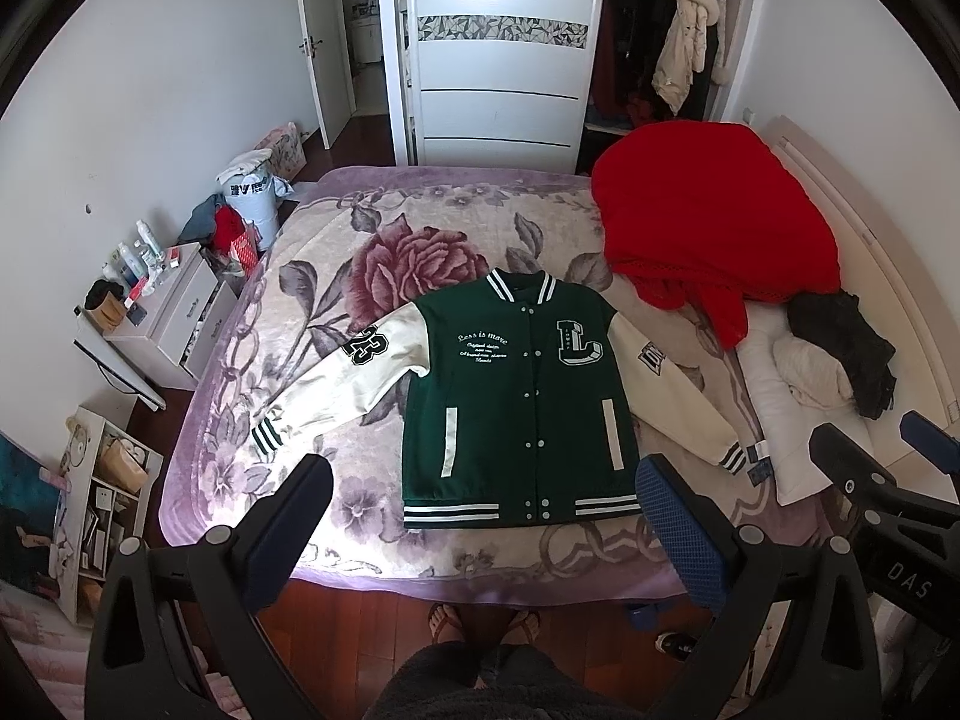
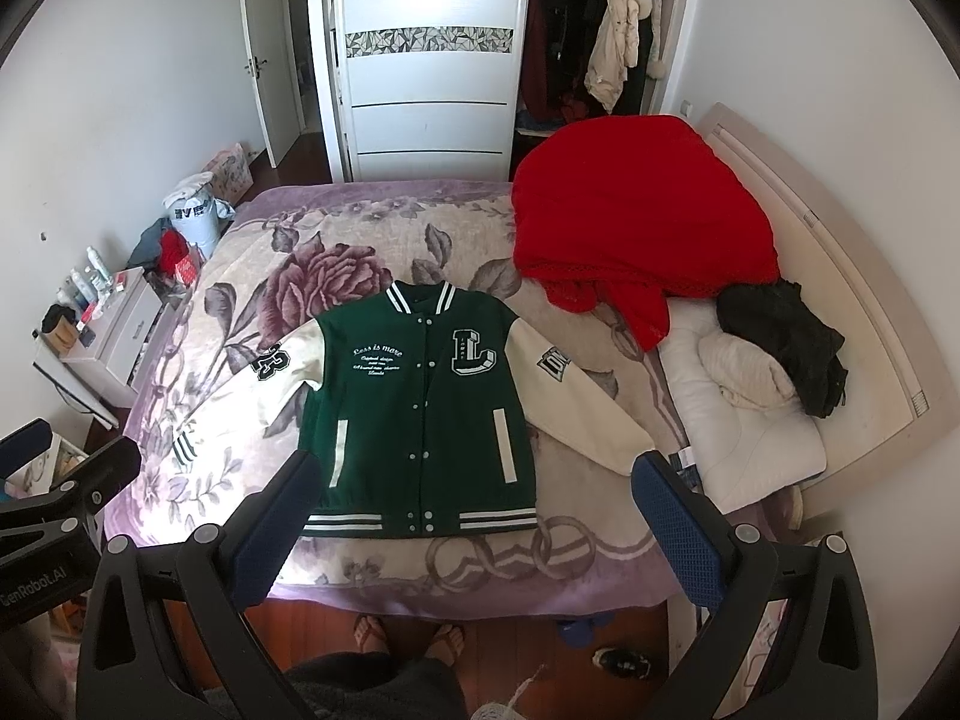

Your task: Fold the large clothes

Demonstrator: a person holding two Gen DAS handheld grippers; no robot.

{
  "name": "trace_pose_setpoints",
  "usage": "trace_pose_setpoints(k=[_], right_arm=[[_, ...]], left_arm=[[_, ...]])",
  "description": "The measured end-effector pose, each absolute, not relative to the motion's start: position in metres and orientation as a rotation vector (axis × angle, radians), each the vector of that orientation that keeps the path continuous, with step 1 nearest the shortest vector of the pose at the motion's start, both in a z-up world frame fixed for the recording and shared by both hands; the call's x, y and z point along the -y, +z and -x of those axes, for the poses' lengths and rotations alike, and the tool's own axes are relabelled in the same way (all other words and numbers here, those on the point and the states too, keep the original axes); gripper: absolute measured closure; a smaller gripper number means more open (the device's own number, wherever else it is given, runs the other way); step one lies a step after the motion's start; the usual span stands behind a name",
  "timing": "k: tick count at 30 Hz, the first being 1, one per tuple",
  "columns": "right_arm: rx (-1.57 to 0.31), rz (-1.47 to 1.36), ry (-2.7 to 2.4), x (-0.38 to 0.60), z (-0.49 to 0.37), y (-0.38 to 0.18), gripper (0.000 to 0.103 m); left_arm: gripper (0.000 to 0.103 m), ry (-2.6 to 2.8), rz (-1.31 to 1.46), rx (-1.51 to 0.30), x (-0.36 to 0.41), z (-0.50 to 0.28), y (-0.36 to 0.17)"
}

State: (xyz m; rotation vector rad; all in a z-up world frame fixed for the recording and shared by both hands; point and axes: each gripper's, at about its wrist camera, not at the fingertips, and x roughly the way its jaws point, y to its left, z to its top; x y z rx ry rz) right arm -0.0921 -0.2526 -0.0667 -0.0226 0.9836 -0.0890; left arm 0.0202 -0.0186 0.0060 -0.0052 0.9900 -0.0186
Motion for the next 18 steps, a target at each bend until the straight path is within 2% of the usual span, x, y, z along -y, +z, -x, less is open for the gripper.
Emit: trace_pose_setpoints(k=[18], right_arm=[[-0.988,-0.008,-0.099,0.2527,0.0889,-0.0709,0.000]], left_arm=[[0.000,-0.012,0.011,-0.967,0.0235,-0.0182,0.0050]])
